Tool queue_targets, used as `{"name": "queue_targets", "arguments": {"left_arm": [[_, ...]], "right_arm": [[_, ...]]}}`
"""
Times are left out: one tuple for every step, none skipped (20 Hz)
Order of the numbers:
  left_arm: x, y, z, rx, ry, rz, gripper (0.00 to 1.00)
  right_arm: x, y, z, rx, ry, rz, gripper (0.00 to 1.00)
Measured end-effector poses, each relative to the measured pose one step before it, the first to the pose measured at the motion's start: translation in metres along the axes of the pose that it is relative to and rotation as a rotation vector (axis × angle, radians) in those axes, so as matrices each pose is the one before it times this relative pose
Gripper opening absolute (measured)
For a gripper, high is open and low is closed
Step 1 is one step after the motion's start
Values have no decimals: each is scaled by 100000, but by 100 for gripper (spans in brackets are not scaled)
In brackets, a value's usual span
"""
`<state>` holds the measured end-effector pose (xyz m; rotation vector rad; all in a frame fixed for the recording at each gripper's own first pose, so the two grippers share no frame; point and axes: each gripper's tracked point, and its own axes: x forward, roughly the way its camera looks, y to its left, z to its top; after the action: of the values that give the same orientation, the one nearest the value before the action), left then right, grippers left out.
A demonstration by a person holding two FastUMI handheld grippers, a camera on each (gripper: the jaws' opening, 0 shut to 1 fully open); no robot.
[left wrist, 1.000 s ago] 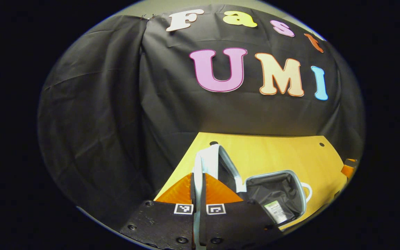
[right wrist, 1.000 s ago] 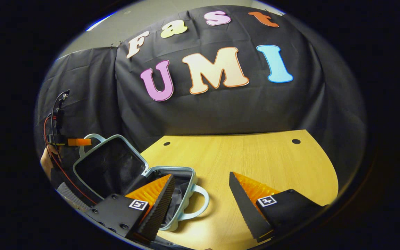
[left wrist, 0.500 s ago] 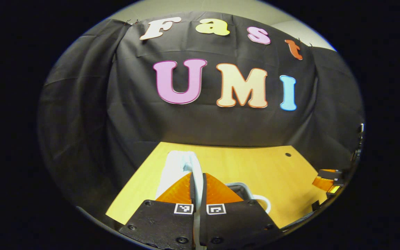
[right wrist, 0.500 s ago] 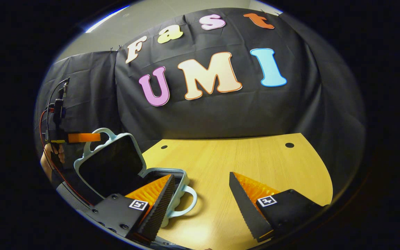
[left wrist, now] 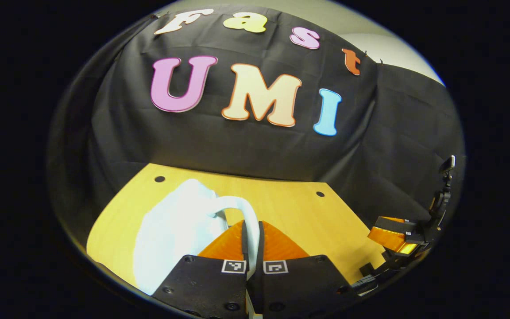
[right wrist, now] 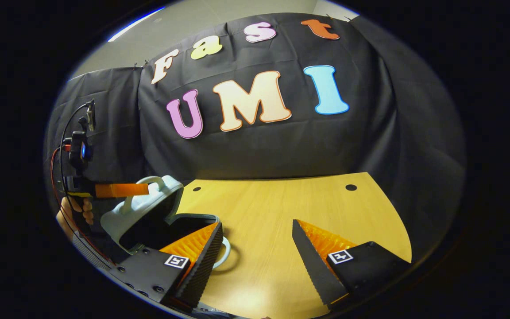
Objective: First open the suitcase, pack the skin care products into it, and then close the suitcase.
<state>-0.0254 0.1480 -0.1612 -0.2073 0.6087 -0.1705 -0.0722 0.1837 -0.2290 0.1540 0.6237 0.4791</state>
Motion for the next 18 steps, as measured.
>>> {"name": "queue_targets", "arguments": {"left_arm": [[524, -845, -918, 1127, 1777, -1002, 0], [653, -787, -825, 791, 1401, -534, 0], [593, -721, -891, 1040, 2074, -588, 0], [728, -573, -1106, 396, 1904, -484, 0], [589, -493, -902, 187, 2132, -323, 0], [387, -426, -968, -316, 1791, -487, 1], [522, -458, -767, -64, 1537, -595, 1], [435, -491, -754, 221, 947, -171, 2], [316, -403, -501, 16, 919, 353, 5], [278, -207, -317, -129, -171, 1408, 11], [-104, 36, 339, 625, -2230, 2753, 14], [-67, 38, 586, 537, -2876, 3416, 21], [-384, -225, 804, -290, -2977, 2360, 30], [-352, -193, 720, -369, -3738, 2410, 51], [-463, -86, 1460, 62, -4690, 2905, 72], [-487, -140, 1388, 635, -4795, 3190, 93], [-657, 363, 1517, 1191, -3929, 4391, 94], [-600, 484, 1509, 1592, -5708, 5018, 94]], "right_arm": [[-248, -599, -13, 145, -38, -893, 98], [-318, -499, -8, 259, -10, -789, 98], [-328, -428, -63, 40, 56, -688, 98], [-341, -551, -16, -101, 70, -665, 98], [-347, -431, -85, -244, 46, -676, 98], [-296, -504, -11, -285, -38, -650, 98], [-301, -567, 12, -182, -231, -592, 98], [-276, -536, 70, -127, -134, -553, 98], [-254, -413, -15, -35, -340, -240, 98], [-268, -433, 190, 58, -535, -21, 98], [-319, -222, 251, 35, -899, 491, 98], [-259, -273, 515, -350, -1694, 101, 98], [-206, -228, 678, -541, -2620, 416, 98], [-204, -51, 854, -465, -2602, 687, 98], [-192, 162, 1152, -569, -3858, 916, 98], [-152, 179, 1505, -838, -4283, 918, 98], [-138, 157, 1557, -834, -4636, 758, 98], [56, 179, 1835, -501, -5224, 552, 98]]}}
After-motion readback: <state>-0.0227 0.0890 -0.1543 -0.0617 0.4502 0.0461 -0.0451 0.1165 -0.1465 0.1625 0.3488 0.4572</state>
